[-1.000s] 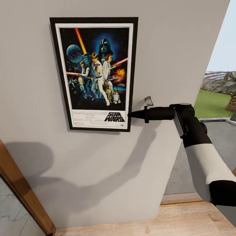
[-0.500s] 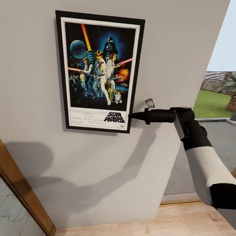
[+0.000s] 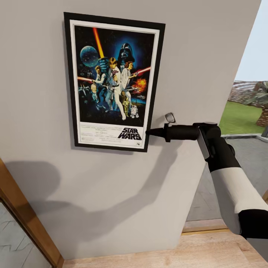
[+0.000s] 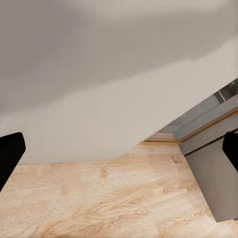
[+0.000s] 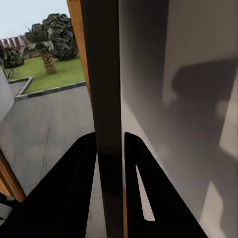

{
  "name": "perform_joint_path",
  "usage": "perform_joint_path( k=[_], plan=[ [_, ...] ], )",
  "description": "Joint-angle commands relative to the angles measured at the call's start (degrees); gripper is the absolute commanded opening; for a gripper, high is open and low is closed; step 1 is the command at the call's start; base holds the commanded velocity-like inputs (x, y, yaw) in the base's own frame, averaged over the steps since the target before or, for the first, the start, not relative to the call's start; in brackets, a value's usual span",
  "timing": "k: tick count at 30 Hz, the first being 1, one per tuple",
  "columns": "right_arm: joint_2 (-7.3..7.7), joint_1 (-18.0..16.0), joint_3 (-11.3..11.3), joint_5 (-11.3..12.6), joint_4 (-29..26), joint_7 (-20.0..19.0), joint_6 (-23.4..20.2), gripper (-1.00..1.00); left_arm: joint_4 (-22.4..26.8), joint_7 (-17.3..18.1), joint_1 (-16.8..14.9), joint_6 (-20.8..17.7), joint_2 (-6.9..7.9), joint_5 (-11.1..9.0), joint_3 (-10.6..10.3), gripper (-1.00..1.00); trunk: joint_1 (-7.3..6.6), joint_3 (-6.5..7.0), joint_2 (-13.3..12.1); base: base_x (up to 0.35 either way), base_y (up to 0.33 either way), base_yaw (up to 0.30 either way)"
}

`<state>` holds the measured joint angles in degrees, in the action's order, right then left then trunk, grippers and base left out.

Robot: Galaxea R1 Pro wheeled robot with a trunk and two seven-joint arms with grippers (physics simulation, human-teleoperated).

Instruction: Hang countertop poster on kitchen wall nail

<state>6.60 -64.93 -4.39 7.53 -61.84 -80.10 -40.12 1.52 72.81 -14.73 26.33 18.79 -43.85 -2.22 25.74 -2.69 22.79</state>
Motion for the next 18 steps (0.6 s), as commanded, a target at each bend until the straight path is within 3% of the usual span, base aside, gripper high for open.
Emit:
perform_joint_path(
  k=[1, 4, 5, 18],
  plan=[
    [0.08, 0.0, -0.2, 0.1, 0.1, -0.1, -0.6, -1.00, 0.0, 0.1, 0.0, 0.3, 0.01, -0.3, -0.2, 1.00, 0.04, -0.14, 0.1, 0.000, 0.000, 0.000],
    [0.08, 0.0, -0.2, 0.2, 0.1, -0.1, -0.6, -1.00, 0.0, 0.1, 0.0, 0.3, 0.02, -0.3, -0.2, 1.00, 0.04, -0.14, 0.1, 0.000, 0.000, 0.000],
    [0.08, 0.0, -0.2, -3.3, 0.1, -0.1, -0.6, -1.00, 0.0, 0.1, 0.0, 0.3, 0.02, -0.3, -0.2, 1.00, 0.04, -0.14, 0.1, 0.000, 0.000, 0.000],
    [0.08, 0.1, -0.2, -3.2, 0.1, -0.1, -0.6, -1.00, 0.0, 0.1, 0.0, 0.3, 0.02, -0.3, -0.2, 1.00, 0.04, -0.14, 0.1, 0.000, 0.000, 0.000]
  ],
)
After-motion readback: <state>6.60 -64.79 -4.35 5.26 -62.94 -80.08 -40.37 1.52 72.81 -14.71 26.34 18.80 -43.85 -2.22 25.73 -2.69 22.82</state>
